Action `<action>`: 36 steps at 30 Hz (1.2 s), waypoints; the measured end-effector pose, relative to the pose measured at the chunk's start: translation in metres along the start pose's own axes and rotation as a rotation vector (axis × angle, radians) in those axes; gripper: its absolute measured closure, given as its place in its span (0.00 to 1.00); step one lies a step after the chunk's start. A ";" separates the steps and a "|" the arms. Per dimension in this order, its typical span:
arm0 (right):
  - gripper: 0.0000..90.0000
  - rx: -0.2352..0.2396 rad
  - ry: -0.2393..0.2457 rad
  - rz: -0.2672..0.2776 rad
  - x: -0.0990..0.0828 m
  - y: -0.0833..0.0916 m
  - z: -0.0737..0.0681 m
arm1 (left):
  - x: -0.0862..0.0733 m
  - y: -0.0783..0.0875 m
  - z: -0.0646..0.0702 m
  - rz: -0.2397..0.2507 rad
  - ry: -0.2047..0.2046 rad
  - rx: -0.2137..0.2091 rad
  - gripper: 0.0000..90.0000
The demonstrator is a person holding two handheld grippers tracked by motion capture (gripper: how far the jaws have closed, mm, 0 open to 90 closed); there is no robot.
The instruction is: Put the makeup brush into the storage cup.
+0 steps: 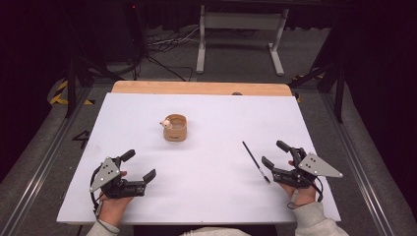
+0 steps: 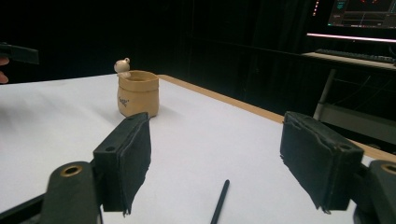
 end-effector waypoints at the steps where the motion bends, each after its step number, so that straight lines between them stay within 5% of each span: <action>1: 0.27 -0.008 0.000 -0.002 0.000 0.000 0.000 | 0.000 0.000 -0.001 -0.003 0.010 0.002 0.01; 17: 0.20 -0.036 -0.036 -0.011 -0.001 0.000 0.006 | 0.002 0.007 -0.006 0.018 0.031 0.031 0.01; 20: 0.17 -0.074 0.002 -0.093 -0.003 -0.006 0.004 | 0.002 0.009 -0.007 0.026 0.017 0.041 0.01; 26: 0.16 -0.077 0.068 -0.124 0.005 -0.015 0.000 | 0.001 0.006 -0.008 0.015 0.025 0.042 0.00; 33: 0.18 -0.041 -0.035 -0.193 0.003 -0.027 0.007 | 0.000 0.003 -0.008 0.007 0.026 0.037 0.00; 36: 0.17 -0.062 -0.023 -0.191 0.007 -0.028 0.011 | 0.000 0.003 -0.007 0.007 0.033 0.035 0.00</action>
Point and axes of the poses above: each handheld gripper's, and its own axes: y roughly backward along the jaws, x roughly out of its top, z roughly to its right, the point moved 7 cm from there along -y, roughly forward along the jaws
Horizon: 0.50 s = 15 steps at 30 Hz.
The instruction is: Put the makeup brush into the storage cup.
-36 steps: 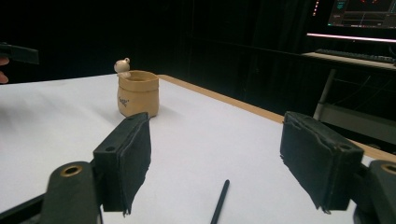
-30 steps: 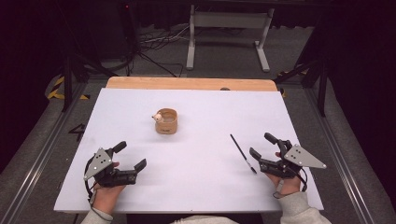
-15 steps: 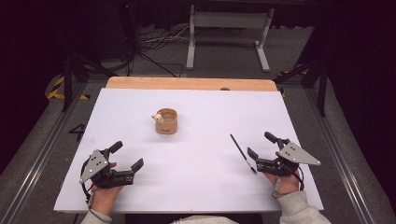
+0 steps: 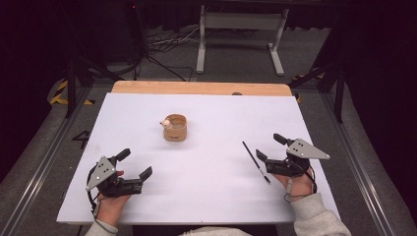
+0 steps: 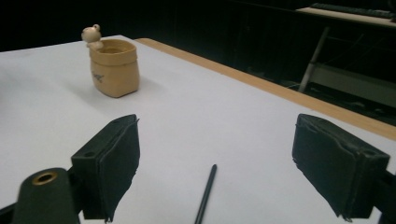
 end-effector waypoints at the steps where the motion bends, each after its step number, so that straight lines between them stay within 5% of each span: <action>1: 0.17 -0.002 -0.004 0.004 0.002 0.000 0.001 | 0.000 0.000 0.000 -0.002 0.000 0.001 0.00; 11: 0.20 -0.002 -0.043 -0.016 0.010 -0.005 0.010 | 0.000 0.001 0.001 -0.011 0.005 -0.003 0.00; 15: 0.18 -0.032 -0.024 -0.090 0.010 -0.012 0.014 | -0.002 0.000 0.001 -0.017 0.001 -0.001 0.00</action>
Point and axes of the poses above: each handheld gripper's, and its own axes: y roughly backward along the jaws, x roughly out of its top, z roughly to its right, the point moved 7 cm from there along -y, roughly forward along the jaws
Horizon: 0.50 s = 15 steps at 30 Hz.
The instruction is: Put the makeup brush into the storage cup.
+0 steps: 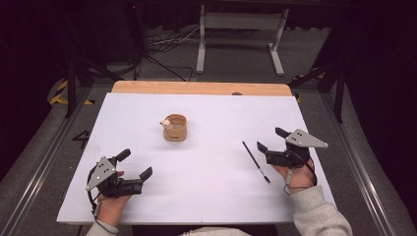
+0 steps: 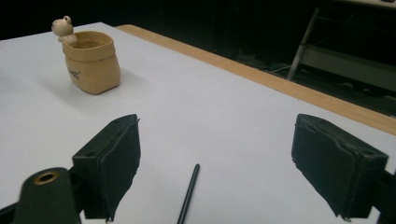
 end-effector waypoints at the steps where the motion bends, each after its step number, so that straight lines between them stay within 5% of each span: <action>1: 0.17 0.000 0.002 -0.018 0.001 -0.001 0.001 | 0.000 0.000 0.000 -0.001 -0.001 -0.002 0.00; 9: 0.07 0.026 0.046 -0.171 0.002 -0.013 0.002 | 0.000 0.000 0.001 0.001 0.000 0.008 0.00; 12: 0.05 0.071 0.073 -0.231 0.001 -0.016 0.001 | 0.001 0.001 0.001 0.005 0.005 0.009 0.00; 15: 0.05 0.089 0.067 -0.242 0.003 -0.017 0.001 | 0.000 0.000 0.000 0.002 0.010 0.010 0.00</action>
Point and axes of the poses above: each handheld gripper's, and its own axes: y roughly backward along the jaws, x roughly out of its top, z roughly to its right, the point moved 7 cm from there along -y, roughly forward along the jaws
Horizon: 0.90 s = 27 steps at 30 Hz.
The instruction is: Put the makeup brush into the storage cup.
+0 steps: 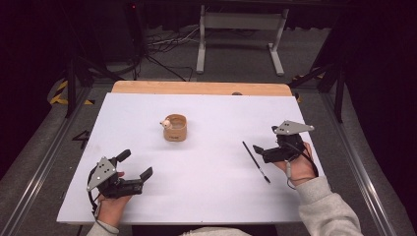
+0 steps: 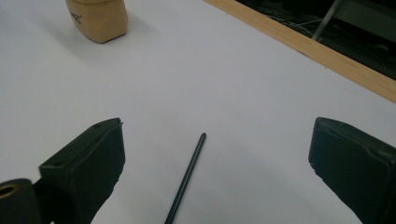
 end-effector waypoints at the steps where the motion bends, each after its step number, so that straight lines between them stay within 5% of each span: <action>1: 0.05 0.007 -0.002 -0.005 0.001 0.000 0.000 | 0.000 0.000 0.000 0.001 0.001 0.000 0.00; 27: 0.08 0.090 0.005 -0.345 0.008 -0.009 0.008 | -0.003 -0.003 0.002 -0.025 0.011 -0.015 0.00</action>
Point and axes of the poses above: each handheld gripper's, and its own axes: y roughly backward along the jaws, x roughly out of its top, z roughly to its right, the point moved 7 cm from there along -y, roughly forward along the jaws
